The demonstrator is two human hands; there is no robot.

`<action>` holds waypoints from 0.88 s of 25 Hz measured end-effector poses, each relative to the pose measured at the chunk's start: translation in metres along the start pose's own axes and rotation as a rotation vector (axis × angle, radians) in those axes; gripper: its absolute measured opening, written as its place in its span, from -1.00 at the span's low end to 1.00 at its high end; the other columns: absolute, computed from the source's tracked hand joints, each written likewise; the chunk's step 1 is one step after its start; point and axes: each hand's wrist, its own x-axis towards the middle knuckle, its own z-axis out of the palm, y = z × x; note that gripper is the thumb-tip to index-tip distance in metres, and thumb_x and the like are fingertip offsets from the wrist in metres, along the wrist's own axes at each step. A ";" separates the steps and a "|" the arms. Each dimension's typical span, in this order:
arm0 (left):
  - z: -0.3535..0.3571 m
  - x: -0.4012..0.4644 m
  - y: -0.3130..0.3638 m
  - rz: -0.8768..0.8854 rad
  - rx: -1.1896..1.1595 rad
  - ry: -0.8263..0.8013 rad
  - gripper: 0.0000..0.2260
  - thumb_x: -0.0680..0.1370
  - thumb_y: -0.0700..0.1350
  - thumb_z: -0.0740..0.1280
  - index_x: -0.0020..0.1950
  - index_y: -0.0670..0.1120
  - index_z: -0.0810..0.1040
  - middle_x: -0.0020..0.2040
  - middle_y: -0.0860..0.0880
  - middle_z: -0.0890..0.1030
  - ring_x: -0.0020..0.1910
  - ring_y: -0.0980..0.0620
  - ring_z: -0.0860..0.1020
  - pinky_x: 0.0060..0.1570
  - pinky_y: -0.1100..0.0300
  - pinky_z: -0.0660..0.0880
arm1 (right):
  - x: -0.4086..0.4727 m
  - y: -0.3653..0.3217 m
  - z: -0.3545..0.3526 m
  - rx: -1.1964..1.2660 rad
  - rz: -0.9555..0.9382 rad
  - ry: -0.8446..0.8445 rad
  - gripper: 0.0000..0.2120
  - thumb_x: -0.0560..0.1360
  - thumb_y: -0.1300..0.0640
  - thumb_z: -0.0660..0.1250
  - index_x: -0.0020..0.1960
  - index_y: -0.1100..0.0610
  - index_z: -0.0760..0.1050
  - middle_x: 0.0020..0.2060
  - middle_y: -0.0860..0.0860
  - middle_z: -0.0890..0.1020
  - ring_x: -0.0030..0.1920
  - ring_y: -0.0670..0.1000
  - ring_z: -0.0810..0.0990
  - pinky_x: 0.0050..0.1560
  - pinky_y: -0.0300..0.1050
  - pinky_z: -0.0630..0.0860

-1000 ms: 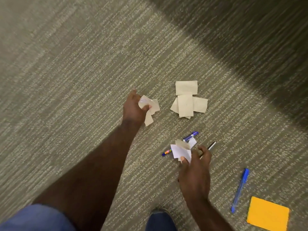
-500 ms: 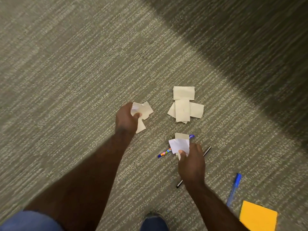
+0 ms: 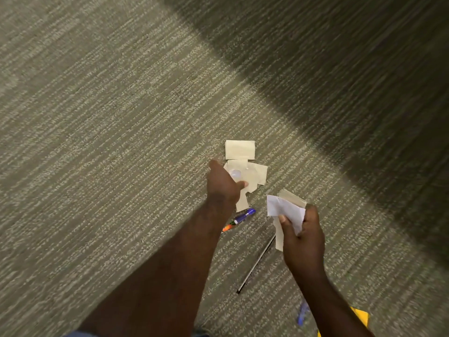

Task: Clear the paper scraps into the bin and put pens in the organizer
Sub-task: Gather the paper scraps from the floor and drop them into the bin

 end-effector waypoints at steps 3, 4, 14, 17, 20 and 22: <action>0.011 -0.001 -0.001 -0.113 0.012 0.053 -0.62 0.43 -0.25 0.45 0.12 -0.12 0.32 0.23 -0.26 0.50 -0.11 -0.01 0.47 -0.36 0.35 0.30 | 0.013 0.000 -0.007 -0.002 -0.019 -0.001 -0.75 0.49 0.23 0.33 -0.06 -0.04 0.29 -0.17 -0.05 0.54 -0.17 0.03 0.56 -0.23 -0.17 0.47; 0.010 -0.002 -0.002 -0.119 0.055 0.074 -0.52 0.39 -0.22 0.49 0.18 -0.18 0.31 0.22 -0.24 0.52 -0.04 -0.06 0.51 -0.29 0.30 0.31 | 0.015 0.000 -0.008 0.000 -0.023 0.002 -0.74 0.49 0.23 0.33 -0.05 -0.05 0.29 -0.16 -0.03 0.55 -0.16 0.04 0.56 -0.21 -0.13 0.48; -0.030 0.004 -0.043 -0.103 0.064 0.141 -0.52 0.32 -0.03 0.54 0.11 -0.27 0.56 0.07 -0.25 0.63 0.04 -0.19 0.60 0.03 -0.03 0.54 | 0.031 -0.005 0.019 -0.032 0.000 -0.100 -0.74 0.50 0.23 0.33 0.17 0.25 0.47 0.03 0.14 0.55 0.02 0.09 0.54 -0.02 -0.14 0.46; -0.049 -0.001 -0.062 -0.145 -0.109 0.124 -0.60 0.31 -0.09 0.55 0.02 -0.28 0.59 -0.04 -0.26 0.65 -0.12 -0.18 0.62 -0.12 -0.07 0.58 | 0.049 -0.015 0.038 -0.119 -0.030 -0.182 -0.78 0.50 0.23 0.33 0.12 0.28 0.49 0.02 0.11 0.48 0.02 0.08 0.51 0.00 -0.21 0.39; -0.070 -0.010 -0.078 -0.172 -0.258 0.129 -0.68 0.34 -0.12 0.53 -0.04 -0.30 0.59 -0.17 -0.21 0.60 -0.35 -0.05 0.49 -0.50 0.24 0.39 | 0.076 -0.028 0.055 -0.284 -0.185 -0.307 -0.85 0.50 0.25 0.32 0.05 0.26 0.48 0.14 0.04 0.32 0.08 0.09 0.51 0.09 -0.24 0.39; -0.081 -0.015 -0.087 -0.187 -0.371 0.125 -0.67 0.37 -0.16 0.51 0.01 -0.33 0.57 -0.16 -0.21 0.58 -0.39 -0.03 0.46 -0.59 0.33 0.33 | 0.101 -0.033 0.066 -0.445 -0.333 -0.397 -0.84 0.49 0.25 0.32 0.05 0.27 0.50 0.39 0.08 0.20 0.16 0.13 0.51 0.18 -0.12 0.44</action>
